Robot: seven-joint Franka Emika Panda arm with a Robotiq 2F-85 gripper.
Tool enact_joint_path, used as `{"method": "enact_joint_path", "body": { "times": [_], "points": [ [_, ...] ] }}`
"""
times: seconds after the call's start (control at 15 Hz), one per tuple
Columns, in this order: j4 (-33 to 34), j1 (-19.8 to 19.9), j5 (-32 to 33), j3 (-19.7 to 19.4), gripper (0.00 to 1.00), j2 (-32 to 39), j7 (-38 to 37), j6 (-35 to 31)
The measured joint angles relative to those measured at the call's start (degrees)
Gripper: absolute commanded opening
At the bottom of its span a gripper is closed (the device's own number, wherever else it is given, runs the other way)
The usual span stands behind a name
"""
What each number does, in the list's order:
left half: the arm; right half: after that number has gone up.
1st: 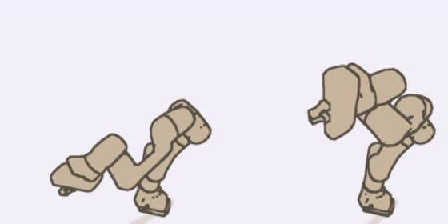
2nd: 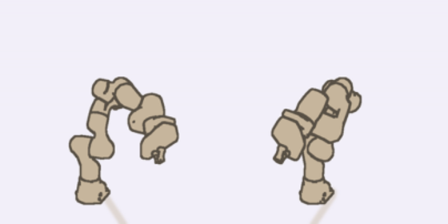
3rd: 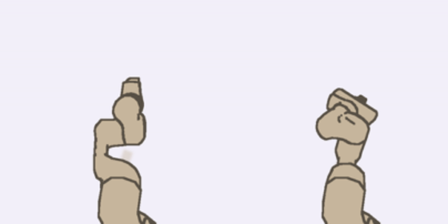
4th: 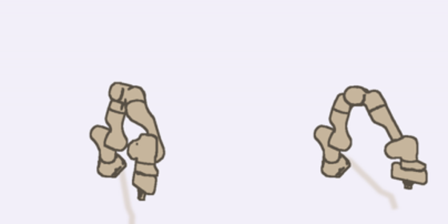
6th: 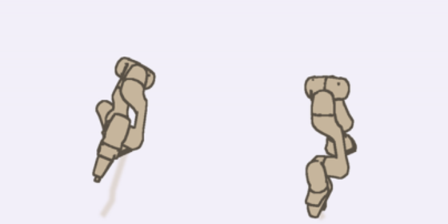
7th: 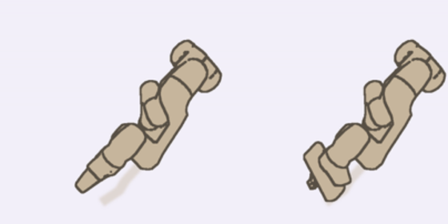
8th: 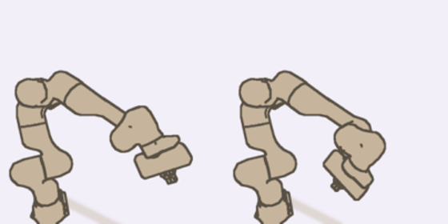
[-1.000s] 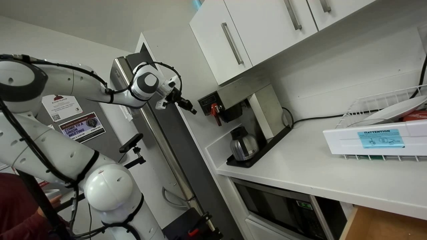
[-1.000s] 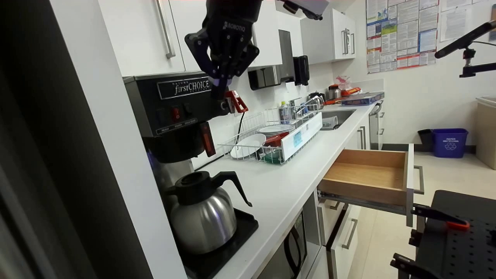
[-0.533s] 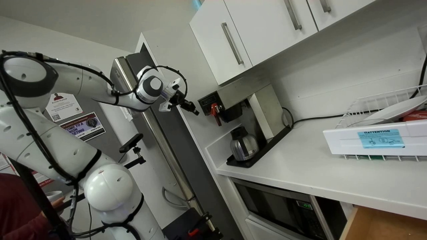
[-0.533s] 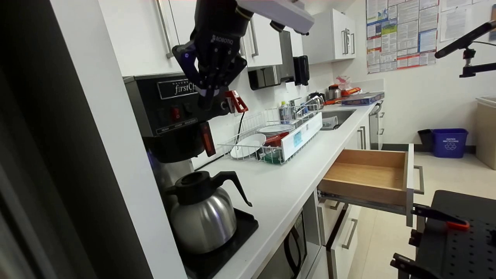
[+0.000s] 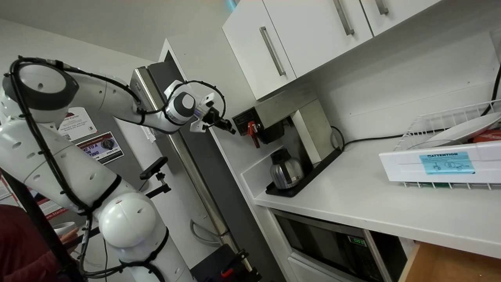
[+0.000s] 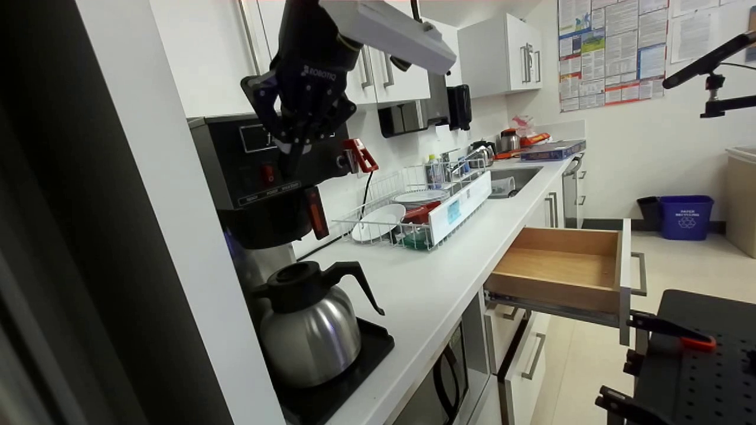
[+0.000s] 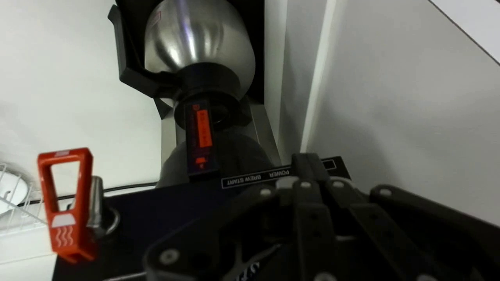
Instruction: Turn on the coffee maker
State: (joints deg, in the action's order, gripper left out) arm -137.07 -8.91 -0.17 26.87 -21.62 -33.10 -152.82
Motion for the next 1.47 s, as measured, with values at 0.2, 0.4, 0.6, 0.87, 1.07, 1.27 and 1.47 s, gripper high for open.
{"method": "enact_joint_path", "body": {
  "times": [0.2,0.4,0.6,0.87,1.07,1.27,1.47],
  "points": [
    [0.1,0.42,1.29,0.54,0.0,0.48,-0.63,-1.08],
    [0.41,1.57,4.37,1.59,0.0,0.9,-2.68,-1.41],
    [1.04,3.02,7.86,2.85,0.0,1.38,-5.48,-1.42],
    [1.63,3.86,11.18,3.61,0.0,2.13,-8.16,-1.43],
    [2.05,4.04,12.97,3.79,0.0,2.89,-9.75,-1.43],
    [2.63,4.42,15.65,4.05,0.0,3.86,-11.82,-1.43],
    [3.28,6.0,18.99,5.25,0.0,4.48,-14.58,-1.43]
  ]
}}
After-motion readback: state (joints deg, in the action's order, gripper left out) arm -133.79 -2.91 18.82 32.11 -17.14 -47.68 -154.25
